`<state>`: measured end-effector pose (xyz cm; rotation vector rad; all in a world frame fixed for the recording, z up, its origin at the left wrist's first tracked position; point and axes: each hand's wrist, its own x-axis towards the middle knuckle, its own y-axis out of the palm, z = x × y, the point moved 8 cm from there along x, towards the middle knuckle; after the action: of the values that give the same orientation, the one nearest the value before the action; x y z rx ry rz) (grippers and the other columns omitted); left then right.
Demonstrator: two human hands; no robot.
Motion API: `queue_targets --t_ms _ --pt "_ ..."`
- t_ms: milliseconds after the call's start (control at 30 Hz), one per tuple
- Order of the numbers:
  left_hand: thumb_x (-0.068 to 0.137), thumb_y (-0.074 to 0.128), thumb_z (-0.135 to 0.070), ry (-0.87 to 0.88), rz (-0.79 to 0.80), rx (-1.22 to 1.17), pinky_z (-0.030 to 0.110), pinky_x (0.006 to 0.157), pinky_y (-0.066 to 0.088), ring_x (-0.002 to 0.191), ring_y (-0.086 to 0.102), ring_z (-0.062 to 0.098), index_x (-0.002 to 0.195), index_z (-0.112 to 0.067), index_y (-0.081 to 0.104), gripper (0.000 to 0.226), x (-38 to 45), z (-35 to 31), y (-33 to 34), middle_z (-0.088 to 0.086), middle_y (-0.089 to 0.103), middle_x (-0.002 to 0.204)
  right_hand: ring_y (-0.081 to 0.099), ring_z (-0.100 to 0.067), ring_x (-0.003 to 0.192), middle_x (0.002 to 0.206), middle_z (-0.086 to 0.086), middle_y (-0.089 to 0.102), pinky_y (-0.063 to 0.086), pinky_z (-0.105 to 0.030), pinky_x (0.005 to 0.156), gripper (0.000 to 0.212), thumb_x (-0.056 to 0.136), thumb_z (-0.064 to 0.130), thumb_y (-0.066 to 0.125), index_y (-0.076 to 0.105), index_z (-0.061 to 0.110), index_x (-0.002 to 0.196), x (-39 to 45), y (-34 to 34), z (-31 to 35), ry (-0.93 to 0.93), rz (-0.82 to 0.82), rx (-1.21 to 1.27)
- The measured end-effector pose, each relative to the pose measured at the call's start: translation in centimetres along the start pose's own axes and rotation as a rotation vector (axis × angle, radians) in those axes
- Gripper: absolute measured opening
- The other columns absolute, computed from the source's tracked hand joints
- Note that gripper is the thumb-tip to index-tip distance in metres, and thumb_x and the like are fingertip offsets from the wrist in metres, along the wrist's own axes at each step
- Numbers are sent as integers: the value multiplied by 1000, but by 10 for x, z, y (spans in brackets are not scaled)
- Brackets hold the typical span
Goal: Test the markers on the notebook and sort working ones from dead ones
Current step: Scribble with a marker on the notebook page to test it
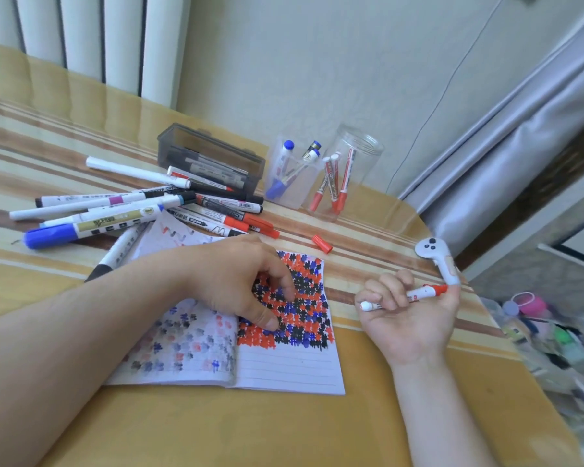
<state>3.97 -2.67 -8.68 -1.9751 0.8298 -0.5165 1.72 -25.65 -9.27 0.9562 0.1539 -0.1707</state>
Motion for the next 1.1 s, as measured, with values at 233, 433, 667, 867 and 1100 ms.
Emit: queue_targets --t_ms 233,433,667,867,1100 --pt "71 78 -70 10 6 -4 40 104 42 118 40 2 117 -57 62 50 -1 -1 0 -30 56 116 50 -15 66 76 0 46 44 -25 69 44 101 51 50 54 18 73 17 -25 -4 -33 -174 -32" --pt "70 78 -70 29 -28 -19 35 103 40 115 39 0 114 -58 61 49 0 1 -1 -29 55 115 35 -9 52 69 4 41 31 -19 45 28 96 50 56 64 24 87 18 -2 1 -108 -154 -263" --pt "68 77 -73 41 -87 -1 15 87 28 108 29 -15 105 -66 57 42 2 1 -1 -31 53 109 63 -15 65 92 -3 74 50 -21 61 15 99 18 64 65 26 112 72 134 74 -393 -27 -514" --pt "67 77 -73 34 -86 -18 14 86 27 107 30 -15 101 -69 56 41 2 1 -2 -33 51 108 62 -17 60 102 -7 67 51 -24 54 17 94 8 67 63 19 106 131 153 66 -326 -125 -793" --pt "69 79 -69 25 -89 -7 8 84 21 105 33 -10 114 -58 60 49 2 0 -3 -28 55 110 64 -17 81 102 1 65 48 -28 69 42 94 5 63 57 33 125 93 88 24 -438 -190 -1374"
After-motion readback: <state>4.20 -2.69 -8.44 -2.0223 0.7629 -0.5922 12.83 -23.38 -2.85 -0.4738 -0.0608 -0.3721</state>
